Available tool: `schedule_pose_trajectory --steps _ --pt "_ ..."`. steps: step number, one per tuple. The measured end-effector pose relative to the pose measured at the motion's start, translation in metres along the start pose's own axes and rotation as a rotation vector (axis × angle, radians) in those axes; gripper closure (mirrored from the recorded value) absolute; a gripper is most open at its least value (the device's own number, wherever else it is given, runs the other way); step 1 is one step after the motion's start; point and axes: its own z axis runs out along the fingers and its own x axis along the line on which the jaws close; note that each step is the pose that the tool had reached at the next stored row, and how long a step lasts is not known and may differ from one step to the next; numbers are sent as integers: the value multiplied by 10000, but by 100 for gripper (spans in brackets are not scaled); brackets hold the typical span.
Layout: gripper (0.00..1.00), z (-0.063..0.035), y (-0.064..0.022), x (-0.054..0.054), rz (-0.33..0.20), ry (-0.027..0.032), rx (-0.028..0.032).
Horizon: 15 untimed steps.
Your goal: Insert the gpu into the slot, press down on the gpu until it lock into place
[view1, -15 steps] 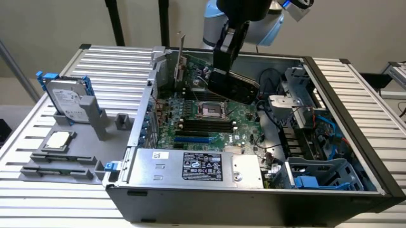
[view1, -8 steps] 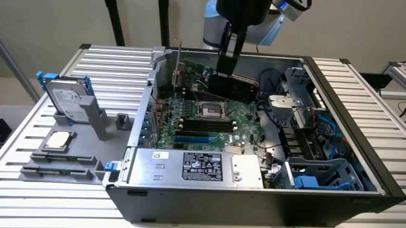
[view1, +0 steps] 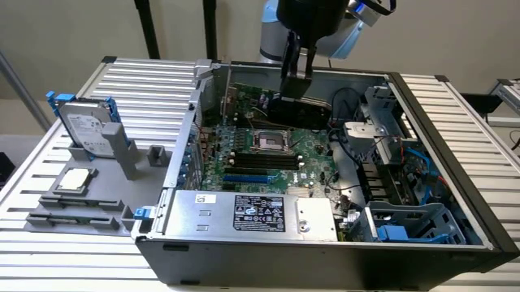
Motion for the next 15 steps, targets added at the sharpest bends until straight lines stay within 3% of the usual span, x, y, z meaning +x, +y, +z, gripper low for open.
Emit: schedule_pose_trajectory --steps 3,6,10,15 --pt "73 25 22 9 -137 -109 100" --pt "73 66 80 39 -174 -185 151" --pt "73 124 144 96 -229 -228 221" --pt "73 200 221 173 -287 -279 264"
